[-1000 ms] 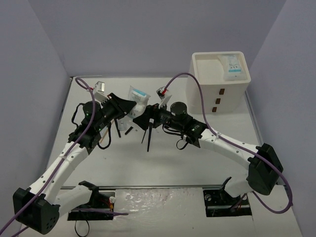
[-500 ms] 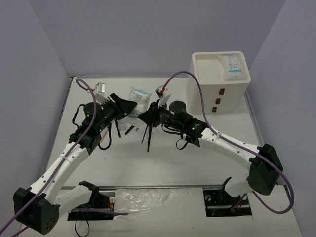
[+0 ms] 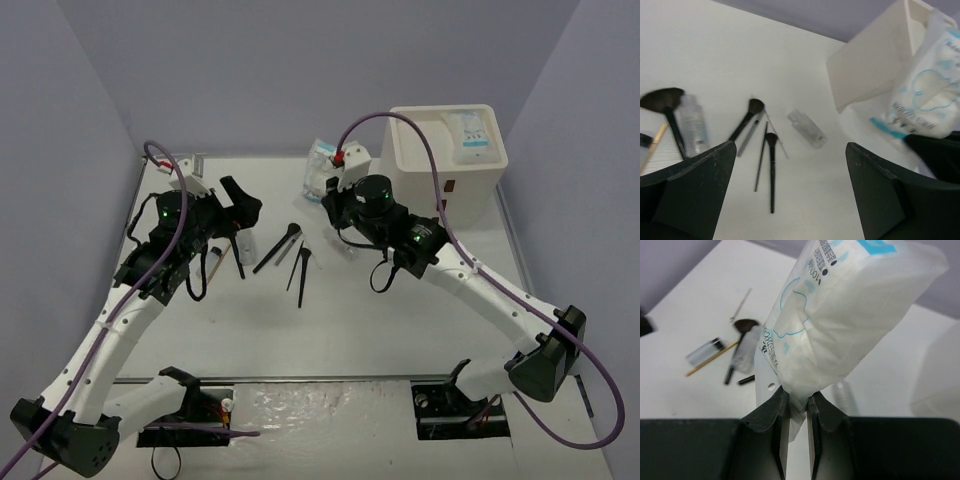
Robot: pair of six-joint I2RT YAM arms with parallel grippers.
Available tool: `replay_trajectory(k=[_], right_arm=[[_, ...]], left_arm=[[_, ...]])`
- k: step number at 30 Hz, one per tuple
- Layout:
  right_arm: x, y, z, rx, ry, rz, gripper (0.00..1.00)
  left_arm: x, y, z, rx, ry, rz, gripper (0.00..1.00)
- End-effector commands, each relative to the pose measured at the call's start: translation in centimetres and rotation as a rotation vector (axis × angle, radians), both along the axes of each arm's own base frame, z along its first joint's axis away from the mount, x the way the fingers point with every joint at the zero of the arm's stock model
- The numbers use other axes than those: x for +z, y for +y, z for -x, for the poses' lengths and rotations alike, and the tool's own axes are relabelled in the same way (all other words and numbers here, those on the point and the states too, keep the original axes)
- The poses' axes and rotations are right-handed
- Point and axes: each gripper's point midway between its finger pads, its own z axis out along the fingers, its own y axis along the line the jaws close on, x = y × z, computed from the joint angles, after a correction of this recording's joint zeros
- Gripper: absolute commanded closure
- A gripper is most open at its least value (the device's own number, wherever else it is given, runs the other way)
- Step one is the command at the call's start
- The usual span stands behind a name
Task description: Organize the makeup
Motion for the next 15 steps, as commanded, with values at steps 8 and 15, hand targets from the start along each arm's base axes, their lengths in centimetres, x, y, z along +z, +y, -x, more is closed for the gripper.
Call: replay_trajectory(k=[8, 15], right_arm=[[7.1, -18.6, -10.2, -0.396, -0.117, 0.283, 1.00], [5.5, -23.3, -14.7, -0.239, -0.064, 0.216, 1.00]], left_arm=[[0.4, 8.1, 3.3, 0.132, -0.007, -0.435, 0.06], [-2.6, 7.7, 3.5, 0.070, 0.019, -0.473, 0.06]])
